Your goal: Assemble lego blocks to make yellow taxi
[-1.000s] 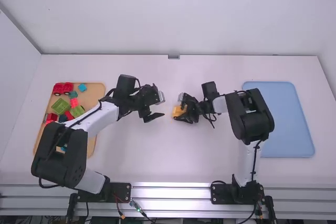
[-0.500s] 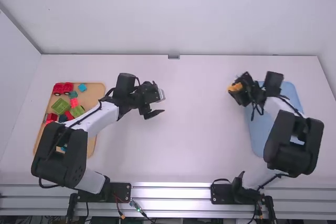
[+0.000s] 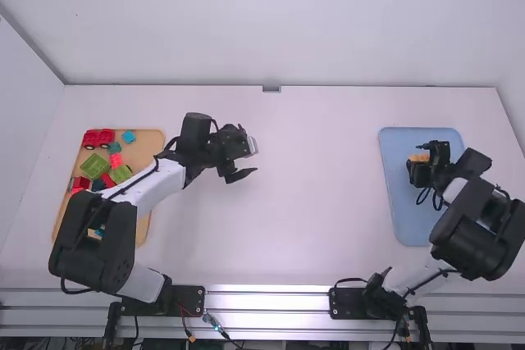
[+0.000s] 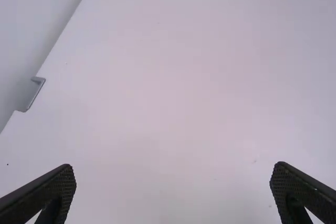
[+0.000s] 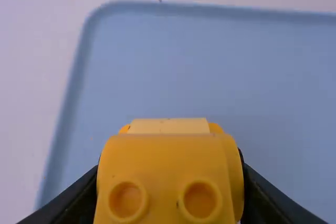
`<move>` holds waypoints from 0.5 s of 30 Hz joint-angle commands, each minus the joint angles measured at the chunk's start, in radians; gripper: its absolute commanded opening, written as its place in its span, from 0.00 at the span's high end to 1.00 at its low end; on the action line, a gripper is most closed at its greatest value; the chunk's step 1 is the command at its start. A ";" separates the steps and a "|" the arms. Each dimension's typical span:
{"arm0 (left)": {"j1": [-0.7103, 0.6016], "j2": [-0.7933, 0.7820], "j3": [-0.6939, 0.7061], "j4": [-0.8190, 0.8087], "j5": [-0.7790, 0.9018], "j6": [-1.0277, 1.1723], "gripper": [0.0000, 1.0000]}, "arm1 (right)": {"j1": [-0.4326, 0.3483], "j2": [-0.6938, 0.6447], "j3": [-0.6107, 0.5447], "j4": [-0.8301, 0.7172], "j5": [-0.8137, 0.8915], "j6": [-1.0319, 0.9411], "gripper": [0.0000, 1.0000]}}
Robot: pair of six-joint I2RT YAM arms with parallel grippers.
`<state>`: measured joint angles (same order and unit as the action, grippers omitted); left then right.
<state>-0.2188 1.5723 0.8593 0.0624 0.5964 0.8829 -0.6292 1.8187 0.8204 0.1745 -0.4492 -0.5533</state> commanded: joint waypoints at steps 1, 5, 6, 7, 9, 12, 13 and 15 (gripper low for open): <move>0.004 -0.027 0.000 -0.004 0.005 -0.003 0.01 | 0.000 0.037 -0.008 -0.003 0.058 0.034 0.42; 0.004 -0.027 0.000 -0.003 0.015 -0.003 0.01 | 0.006 0.051 -0.008 0.005 0.049 0.043 0.07; 0.004 -0.027 0.000 -0.002 0.015 -0.003 0.01 | 0.008 0.049 -0.008 0.006 0.052 0.050 0.04; 0.004 -0.027 0.000 0.000 0.014 -0.003 0.01 | 0.014 0.040 -0.004 0.002 0.063 0.065 0.01; 0.004 -0.027 0.000 0.005 0.014 -0.003 0.01 | 0.031 -0.003 0.010 -0.047 0.106 0.088 0.01; 0.004 -0.028 0.000 0.030 0.011 -0.043 0.01 | 0.055 -0.085 0.029 -0.142 0.144 0.087 0.01; 0.004 -0.028 0.000 0.057 -0.003 -0.098 0.01 | 0.071 -0.118 0.038 -0.173 0.143 0.086 0.01; 0.003 -0.029 0.000 0.100 -0.042 -0.187 0.01 | 0.095 -0.157 0.047 -0.198 0.135 0.087 0.01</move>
<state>-0.2188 1.5723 0.8589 0.1570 0.5762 0.7959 -0.5545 1.7302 0.8234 -0.0219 -0.3218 -0.4778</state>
